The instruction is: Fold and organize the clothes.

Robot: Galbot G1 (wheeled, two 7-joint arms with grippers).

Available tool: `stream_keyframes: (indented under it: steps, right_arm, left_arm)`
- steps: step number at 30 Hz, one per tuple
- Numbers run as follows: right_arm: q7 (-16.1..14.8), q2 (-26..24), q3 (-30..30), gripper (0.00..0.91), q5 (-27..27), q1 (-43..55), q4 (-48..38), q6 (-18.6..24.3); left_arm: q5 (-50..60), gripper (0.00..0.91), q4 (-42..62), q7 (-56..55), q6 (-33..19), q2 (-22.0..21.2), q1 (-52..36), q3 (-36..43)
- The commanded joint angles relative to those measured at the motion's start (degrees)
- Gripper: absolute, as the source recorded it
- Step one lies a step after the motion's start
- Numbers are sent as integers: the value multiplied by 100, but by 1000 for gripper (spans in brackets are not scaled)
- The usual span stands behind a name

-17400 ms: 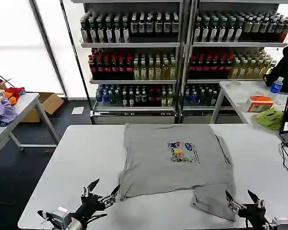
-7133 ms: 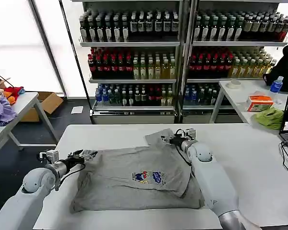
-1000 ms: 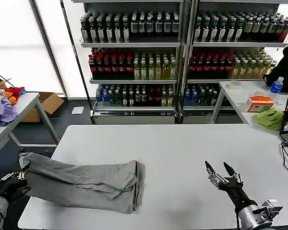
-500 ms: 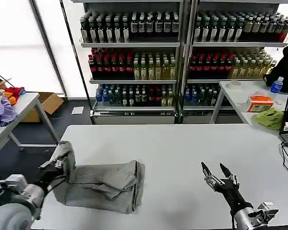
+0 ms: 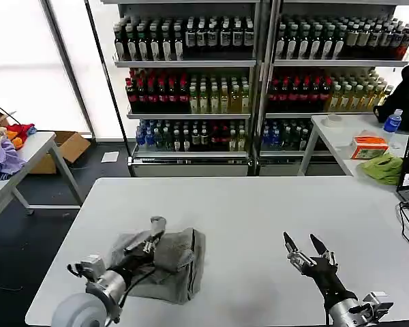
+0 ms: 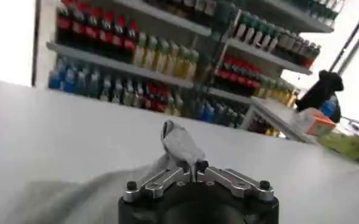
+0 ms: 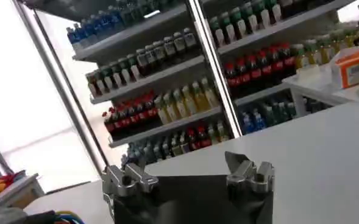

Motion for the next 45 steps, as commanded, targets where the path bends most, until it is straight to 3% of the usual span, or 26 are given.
stream_keyframes:
  steps: [1, 8, 16, 20, 23, 26, 30, 45]
  right_arm:
    - [-13, 46, 11, 907, -71, -30, -52, 17]
    - [-24, 47, -9, 907, -230, -1, -177, 80]
    - [-39, 29, -53, 907, -292, 19, -230, 165]
    - [-53, -4, -72, 907, -304, 34, -202, 183]
    - [-64, -41, -107, 907, -301, 54, -222, 198]
    - [-62, -59, -151, 907, -306, 65, -250, 205]
    - [-55, -91, -196, 907, -306, 87, -272, 205]
    - [-40, -128, -170, 907, -338, 113, -266, 224]
  left_arm:
    - [-37, 907, 386, 157, 194, -429, -159, 982]
    - [-280, 907, 118, -129, 26, -748, -543, 679]
    - [-1349, 907, -1291, -148, 123, -308, -12, -611]
    - [-1027, 907, -1160, 124, 63, -206, 256, -1925]
    - [441, 907, -363, 684, 47, -127, 627, -2524]
    - [1624, 907, 251, 825, 16, -202, 978, -2393]
    - [2252, 907, 447, 817, -28, -471, 1317, -2017]
    - [2152, 907, 937, 721, 211, -797, 908, -1523]
